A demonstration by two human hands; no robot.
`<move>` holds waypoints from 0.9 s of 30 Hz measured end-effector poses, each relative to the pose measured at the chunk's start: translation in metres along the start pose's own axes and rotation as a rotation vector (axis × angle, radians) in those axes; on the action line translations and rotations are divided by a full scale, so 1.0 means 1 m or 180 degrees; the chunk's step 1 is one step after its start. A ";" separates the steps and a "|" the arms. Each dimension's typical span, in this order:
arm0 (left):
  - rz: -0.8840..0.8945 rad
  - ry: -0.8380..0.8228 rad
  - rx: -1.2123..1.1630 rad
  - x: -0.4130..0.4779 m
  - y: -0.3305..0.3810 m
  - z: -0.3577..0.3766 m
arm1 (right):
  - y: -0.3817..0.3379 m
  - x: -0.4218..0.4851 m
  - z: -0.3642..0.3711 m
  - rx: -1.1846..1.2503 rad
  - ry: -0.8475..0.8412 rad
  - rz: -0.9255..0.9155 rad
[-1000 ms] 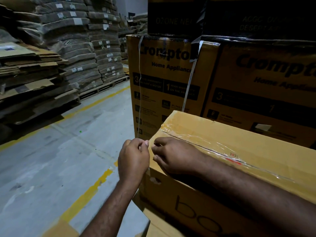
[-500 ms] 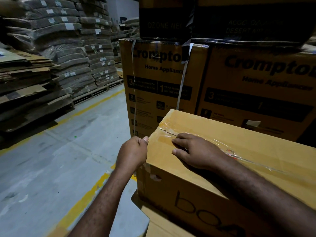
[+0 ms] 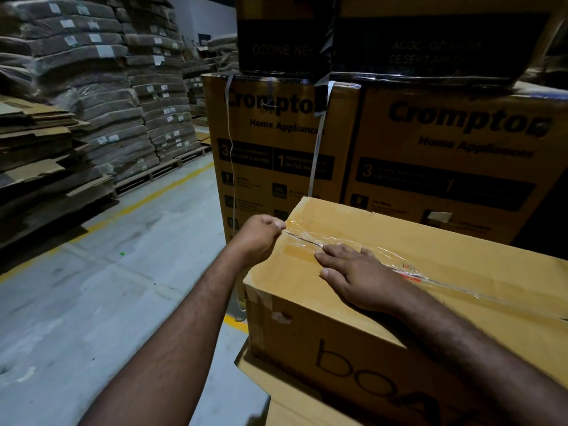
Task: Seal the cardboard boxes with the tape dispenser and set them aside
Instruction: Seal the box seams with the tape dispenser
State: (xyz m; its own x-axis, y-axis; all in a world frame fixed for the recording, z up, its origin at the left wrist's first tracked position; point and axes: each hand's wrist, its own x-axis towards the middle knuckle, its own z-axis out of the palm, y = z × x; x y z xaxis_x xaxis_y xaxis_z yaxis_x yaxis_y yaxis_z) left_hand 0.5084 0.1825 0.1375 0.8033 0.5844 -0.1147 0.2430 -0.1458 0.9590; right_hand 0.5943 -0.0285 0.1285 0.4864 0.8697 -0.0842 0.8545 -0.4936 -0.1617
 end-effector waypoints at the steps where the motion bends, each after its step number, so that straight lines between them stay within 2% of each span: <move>1: 0.0026 -0.0046 0.0029 0.005 0.002 0.004 | 0.000 0.000 0.000 0.0011 0.0007 0.0010; 4: 0.0207 -0.0006 0.0555 0.023 0.001 0.010 | 0.000 -0.001 0.000 0.0087 0.0044 0.0027; 7: 0.0217 0.0097 0.0733 0.035 -0.002 0.011 | 0.000 -0.001 -0.002 0.0218 0.0203 0.0041; 13: 0.0385 0.0631 0.1746 0.036 -0.011 0.011 | -0.006 -0.004 -0.003 0.0332 0.0621 0.0112; 17: 0.0324 0.0645 0.2002 0.026 -0.011 0.011 | -0.006 -0.010 -0.003 0.0393 0.0697 0.0181; 23: 0.0288 0.0842 0.1874 0.033 -0.014 0.011 | -0.008 -0.011 -0.004 0.0357 0.0664 0.0199; 27: 0.0427 0.0883 0.2356 0.038 -0.012 0.011 | -0.008 -0.009 -0.005 0.0210 0.0442 0.0164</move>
State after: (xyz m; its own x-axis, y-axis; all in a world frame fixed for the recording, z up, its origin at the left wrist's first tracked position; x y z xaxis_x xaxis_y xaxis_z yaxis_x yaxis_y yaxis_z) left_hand 0.5417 0.1975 0.1186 0.7103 0.6874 0.1514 0.5297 -0.6637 0.5282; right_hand 0.5835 -0.0323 0.1353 0.5537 0.8317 0.0419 0.8162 -0.5321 -0.2253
